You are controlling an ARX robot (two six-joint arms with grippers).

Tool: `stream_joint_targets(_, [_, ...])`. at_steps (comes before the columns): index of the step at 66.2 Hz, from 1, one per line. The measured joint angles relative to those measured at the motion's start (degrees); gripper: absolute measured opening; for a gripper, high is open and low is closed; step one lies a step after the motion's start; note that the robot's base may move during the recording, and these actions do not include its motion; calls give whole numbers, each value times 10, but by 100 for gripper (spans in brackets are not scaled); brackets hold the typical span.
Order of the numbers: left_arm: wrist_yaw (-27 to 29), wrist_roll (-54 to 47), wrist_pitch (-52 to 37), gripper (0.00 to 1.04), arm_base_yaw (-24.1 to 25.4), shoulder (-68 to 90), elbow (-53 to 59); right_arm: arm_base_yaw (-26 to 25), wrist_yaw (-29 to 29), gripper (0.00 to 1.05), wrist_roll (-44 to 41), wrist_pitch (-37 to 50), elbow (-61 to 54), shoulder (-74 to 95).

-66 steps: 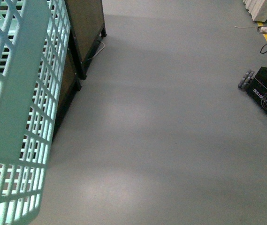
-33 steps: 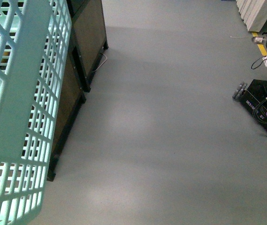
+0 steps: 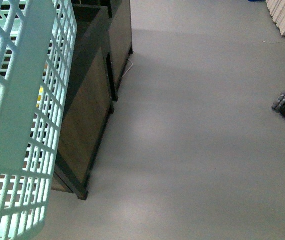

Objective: Pick mango and avocado into basket

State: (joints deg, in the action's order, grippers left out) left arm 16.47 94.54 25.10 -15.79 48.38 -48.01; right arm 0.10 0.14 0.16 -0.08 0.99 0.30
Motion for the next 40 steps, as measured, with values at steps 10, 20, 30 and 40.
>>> stream_joint_targets(10, [0, 0, 1, 14, 0, 0, 0, 0, 0, 96, 0, 0, 0, -1])
stream_joint_targets(20, [0, -1, 0, 14, 0, 0, 0, 0, -1, 96, 0, 0, 0, -2])
stream_joint_targets(30, [0, -1, 0, 14, 0, 0, 0, 0, 0, 96, 0, 0, 0, -1])
stream_joint_targets(40, [0, -1, 0, 14, 0, 0, 0, 0, 0, 96, 0, 0, 0, -1])
